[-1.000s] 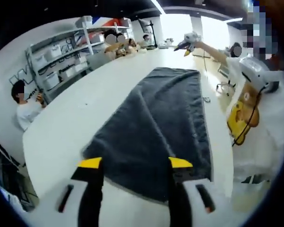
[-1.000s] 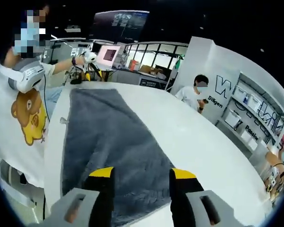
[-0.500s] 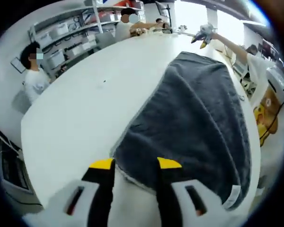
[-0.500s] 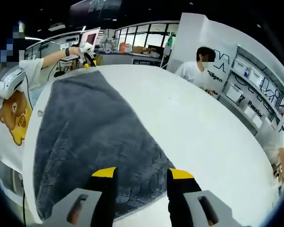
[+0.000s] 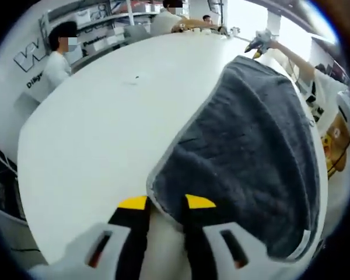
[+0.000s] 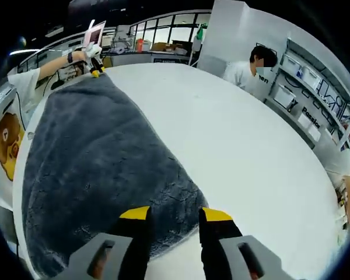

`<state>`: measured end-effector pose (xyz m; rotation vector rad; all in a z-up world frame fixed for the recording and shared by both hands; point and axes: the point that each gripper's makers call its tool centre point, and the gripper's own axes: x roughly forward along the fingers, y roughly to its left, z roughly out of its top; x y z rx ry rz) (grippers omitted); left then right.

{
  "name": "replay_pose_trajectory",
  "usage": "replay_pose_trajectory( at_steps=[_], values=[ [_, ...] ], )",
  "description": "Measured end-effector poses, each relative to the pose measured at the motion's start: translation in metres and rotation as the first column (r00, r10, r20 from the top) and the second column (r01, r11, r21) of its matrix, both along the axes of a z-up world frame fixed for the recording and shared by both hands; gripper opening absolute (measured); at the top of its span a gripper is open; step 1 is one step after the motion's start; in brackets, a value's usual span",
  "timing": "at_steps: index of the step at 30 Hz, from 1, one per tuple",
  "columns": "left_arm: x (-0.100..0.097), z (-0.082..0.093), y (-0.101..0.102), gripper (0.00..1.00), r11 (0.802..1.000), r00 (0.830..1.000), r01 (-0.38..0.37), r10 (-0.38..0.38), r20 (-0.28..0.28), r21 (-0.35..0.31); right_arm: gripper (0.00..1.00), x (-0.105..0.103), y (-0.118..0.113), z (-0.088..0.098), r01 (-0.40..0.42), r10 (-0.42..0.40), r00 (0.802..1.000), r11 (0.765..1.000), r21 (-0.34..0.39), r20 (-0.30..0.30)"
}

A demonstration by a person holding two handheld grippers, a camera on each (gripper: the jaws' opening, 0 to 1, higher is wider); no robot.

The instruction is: Fold the towel on the table until its edges align and the towel forms a compact rectangular stack.

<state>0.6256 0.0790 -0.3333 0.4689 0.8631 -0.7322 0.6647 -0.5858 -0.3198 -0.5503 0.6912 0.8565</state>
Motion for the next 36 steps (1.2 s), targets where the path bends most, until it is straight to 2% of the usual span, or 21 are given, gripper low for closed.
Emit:
replay_pose_trajectory(
  at_steps=[6, 8, 10, 13, 15, 17, 21, 24, 26, 30, 36],
  values=[
    [0.0, 0.0, 0.0, 0.24, 1.0, 1.0, -0.002, 0.002, -0.002, 0.003, 0.31, 0.026, -0.009, -0.011, 0.12, -0.118, 0.992, 0.991, 0.06, -0.039],
    [0.0, 0.0, 0.001, 0.25, 1.0, 1.0, -0.009, 0.009, -0.003, 0.003, 0.29, 0.031, -0.012, -0.019, 0.141, -0.136, 0.988, 0.988, 0.059, -0.07],
    [-0.001, -0.001, 0.001, 0.25, 1.0, 1.0, -0.013, 0.013, -0.009, -0.006, 0.29, 0.031, -0.008, -0.021, 0.164, -0.15, 0.981, 0.98, 0.115, -0.12],
    [-0.002, -0.002, 0.0, 0.25, 1.0, 1.0, -0.015, 0.015, -0.02, -0.015, 0.28, 0.034, -0.011, -0.02, 0.162, -0.146, 0.981, 0.979, 0.122, -0.13],
    [-0.003, -0.002, -0.001, 0.24, 1.0, 0.999, -0.012, 0.011, -0.032, -0.019, 0.23, 0.032, -0.01, -0.02, 0.142, -0.126, 0.983, 0.983, 0.117, -0.134],
    [-0.004, -0.003, -0.002, 0.22, 1.0, 0.999, 0.003, -0.004, -0.047, -0.025, 0.19, 0.028, -0.003, -0.02, 0.092, -0.079, 0.989, 0.99, 0.102, -0.128],
    [-0.007, -0.004, -0.007, 0.15, 0.999, 0.997, 0.038, -0.04, -0.072, -0.033, 0.12, 0.025, -0.001, -0.019, 0.045, -0.037, 0.992, 0.996, 0.071, -0.118],
    [-0.01, -0.004, -0.012, 0.08, 0.997, 0.994, 0.071, -0.074, -0.077, -0.032, 0.07, 0.023, 0.001, -0.019, 0.024, -0.018, 0.994, 0.998, 0.053, -0.109],
    [-0.009, -0.004, -0.011, 0.06, 0.997, 0.994, 0.075, -0.077, -0.074, -0.024, 0.06, 0.024, 0.001, -0.019, 0.015, -0.011, 0.995, 0.999, 0.04, -0.101],
    [-0.003, -0.002, -0.006, 0.05, 0.998, 0.996, 0.052, -0.054, -0.068, -0.021, 0.05, 0.027, 0.001, -0.014, 0.009, -0.007, 0.997, 1.0, 0.024, -0.073],
    [0.015, 0.01, 0.008, 0.04, 0.999, 1.0, -0.024, 0.024, 0.0, -0.024, 0.05, 0.043, 0.001, 0.002, 0.016, -0.016, 1.0, 1.0, 0.018, 0.001]
  ],
)
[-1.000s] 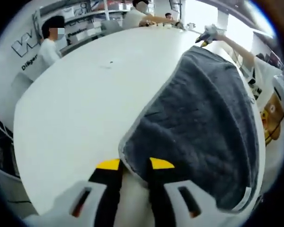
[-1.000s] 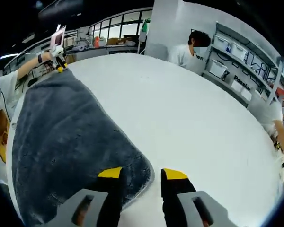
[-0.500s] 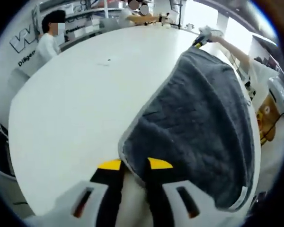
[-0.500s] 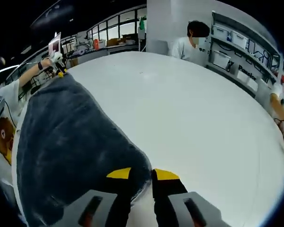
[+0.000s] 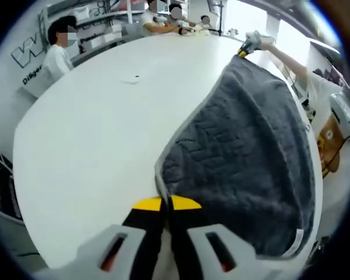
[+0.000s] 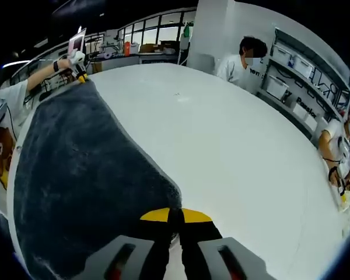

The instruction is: Fold the towel on the table until its edges align and the towel forms a compact rectangular stack.

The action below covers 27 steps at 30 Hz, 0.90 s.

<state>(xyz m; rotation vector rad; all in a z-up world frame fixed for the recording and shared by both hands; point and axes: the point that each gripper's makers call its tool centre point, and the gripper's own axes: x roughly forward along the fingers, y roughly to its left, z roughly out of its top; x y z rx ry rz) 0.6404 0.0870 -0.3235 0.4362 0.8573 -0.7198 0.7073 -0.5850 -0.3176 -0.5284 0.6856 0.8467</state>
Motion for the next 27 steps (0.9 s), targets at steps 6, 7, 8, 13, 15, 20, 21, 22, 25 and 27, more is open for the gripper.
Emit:
replay_pose_trajectory(
  at_steps=[6, 7, 8, 13, 15, 20, 21, 22, 25, 27],
  values=[
    [0.018, 0.012, 0.01, 0.04, 0.998, 0.995, -0.054, 0.052, 0.09, 0.017, 0.05, 0.024, 0.009, 0.015, 0.028, -0.026, 0.995, 0.999, -0.019, 0.099],
    [0.022, 0.014, 0.013, 0.04, 0.998, 0.992, -0.064, 0.061, 0.109, 0.024, 0.05, 0.028, 0.01, 0.018, 0.032, -0.029, 0.992, 0.999, -0.021, 0.12],
    [0.024, 0.016, 0.014, 0.04, 0.997, 0.99, -0.071, 0.067, 0.123, 0.028, 0.05, 0.032, 0.012, 0.02, 0.038, -0.034, 0.99, 0.999, -0.021, 0.135],
    [0.037, 0.034, 0.023, 0.04, 0.992, 0.971, -0.125, 0.119, 0.205, 0.014, 0.05, 0.05, 0.015, 0.038, 0.074, -0.072, 0.972, 0.997, 0.001, 0.223],
    [0.04, 0.04, 0.025, 0.04, 0.991, 0.965, -0.135, 0.13, 0.23, 0.005, 0.05, 0.056, 0.015, 0.046, 0.083, -0.081, 0.961, 0.997, 0.004, 0.263],
    [0.043, 0.062, 0.026, 0.04, 0.989, 0.949, -0.141, 0.145, 0.28, -0.037, 0.04, 0.057, 0.019, 0.067, 0.074, -0.082, 0.942, 0.997, 0.038, 0.327],
    [0.042, 0.066, 0.025, 0.04, 0.99, 0.945, -0.136, 0.143, 0.295, -0.043, 0.04, 0.054, 0.022, 0.074, 0.063, -0.079, 0.937, 0.996, 0.059, 0.341],
    [0.04, 0.071, 0.023, 0.04, 0.99, 0.941, -0.133, 0.141, 0.309, -0.046, 0.04, 0.052, 0.023, 0.08, 0.049, -0.073, 0.931, 0.996, 0.074, 0.358],
    [0.031, 0.085, 0.017, 0.04, 0.993, 0.937, -0.097, 0.113, 0.33, -0.063, 0.04, 0.039, 0.024, 0.092, 0.028, -0.068, 0.928, 0.993, 0.113, 0.367],
    [0.024, 0.091, 0.016, 0.04, 0.995, 0.938, -0.074, 0.091, 0.334, -0.061, 0.04, 0.03, 0.022, 0.097, 0.018, -0.063, 0.929, 0.992, 0.126, 0.364]
  ],
)
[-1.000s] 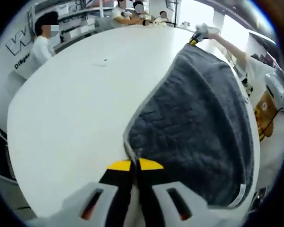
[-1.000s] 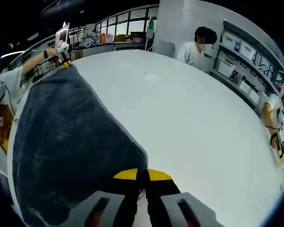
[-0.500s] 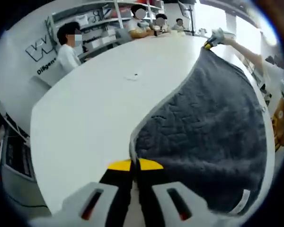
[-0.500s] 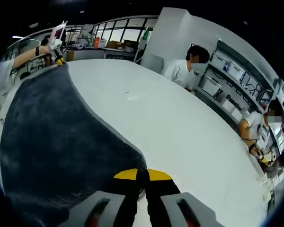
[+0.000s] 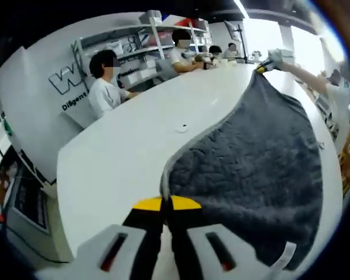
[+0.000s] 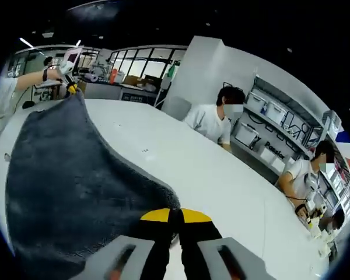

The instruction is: Fold the towel on the table until its edges align and the towel forms a compact rectangular stack.

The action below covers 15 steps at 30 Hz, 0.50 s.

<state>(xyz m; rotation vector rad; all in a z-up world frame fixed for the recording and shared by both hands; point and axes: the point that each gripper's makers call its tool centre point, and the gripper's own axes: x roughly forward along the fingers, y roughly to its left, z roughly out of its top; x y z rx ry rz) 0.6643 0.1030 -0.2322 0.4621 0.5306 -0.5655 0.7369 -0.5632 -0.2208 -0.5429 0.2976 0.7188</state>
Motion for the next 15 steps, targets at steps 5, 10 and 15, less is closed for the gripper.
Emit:
replay_pose_trajectory(
  at_steps=[5, 10, 15],
  values=[
    [-0.022, 0.008, 0.0, 0.04, 0.999, 0.999, 0.042, -0.042, 0.009, -0.006, 0.04, -0.027, -0.004, 0.009, -0.059, 0.059, 0.998, 0.998, 0.027, 0.008],
    [-0.059, 0.014, -0.002, 0.04, 0.992, 0.993, 0.117, -0.116, 0.015, -0.046, 0.04, -0.068, -0.014, 0.013, -0.128, 0.128, 0.992, 0.989, 0.078, 0.009],
    [-0.095, 0.009, -0.006, 0.04, 0.98, 0.982, 0.188, -0.188, -0.006, -0.068, 0.04, -0.103, -0.015, 0.006, -0.194, 0.196, 0.98, 0.977, 0.088, -0.024]
  ],
)
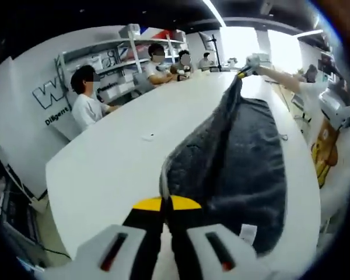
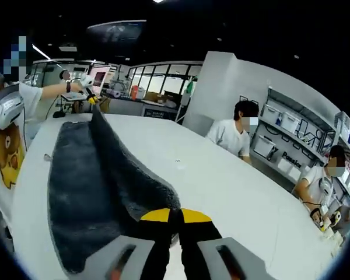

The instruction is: Fold the towel on the table until its edges align and the towel forms a compact rectangular stack.

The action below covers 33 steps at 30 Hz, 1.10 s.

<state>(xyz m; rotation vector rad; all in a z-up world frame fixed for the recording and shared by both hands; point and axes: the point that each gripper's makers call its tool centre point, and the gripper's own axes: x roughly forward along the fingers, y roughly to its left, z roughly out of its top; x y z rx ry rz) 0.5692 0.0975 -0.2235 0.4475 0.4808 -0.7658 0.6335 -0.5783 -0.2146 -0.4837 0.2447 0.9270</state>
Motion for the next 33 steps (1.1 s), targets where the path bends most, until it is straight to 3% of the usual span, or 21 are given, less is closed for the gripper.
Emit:
replay_pose_trajectory(
  at_steps=[6, 9, 14, 16, 21, 33],
  values=[
    [-0.043, -0.007, -0.007, 0.04, 0.993, 0.992, 0.12, -0.12, -0.043, -0.004, 0.04, -0.042, 0.006, -0.001, -0.087, 0.087, 0.996, 0.996, 0.014, -0.033],
    [-0.061, -0.011, -0.009, 0.04, 0.984, 0.983, 0.177, -0.177, -0.038, 0.003, 0.04, -0.066, 0.014, -0.005, -0.131, 0.132, 0.99, 0.991, 0.017, -0.049],
    [-0.086, -0.026, -0.021, 0.04, 0.971, 0.97, 0.237, -0.236, -0.054, 0.015, 0.05, -0.09, 0.021, -0.014, -0.191, 0.191, 0.982, 0.982, -0.013, -0.013],
    [-0.096, -0.035, -0.026, 0.05, 0.967, 0.965, 0.253, -0.25, -0.076, 0.034, 0.05, -0.1, 0.025, -0.02, -0.214, 0.214, 0.977, 0.976, -0.028, -0.025],
    [-0.106, -0.048, -0.025, 0.05, 0.961, 0.959, 0.27, -0.264, -0.103, 0.052, 0.05, -0.114, 0.026, -0.043, -0.236, 0.228, 0.971, 0.962, -0.138, -0.074],
    [-0.113, -0.052, -0.011, 0.05, 0.939, 0.943, 0.317, -0.297, -0.153, 0.135, 0.06, -0.127, 0.019, -0.065, -0.266, 0.231, 0.96, 0.932, -0.246, -0.161]
  ],
)
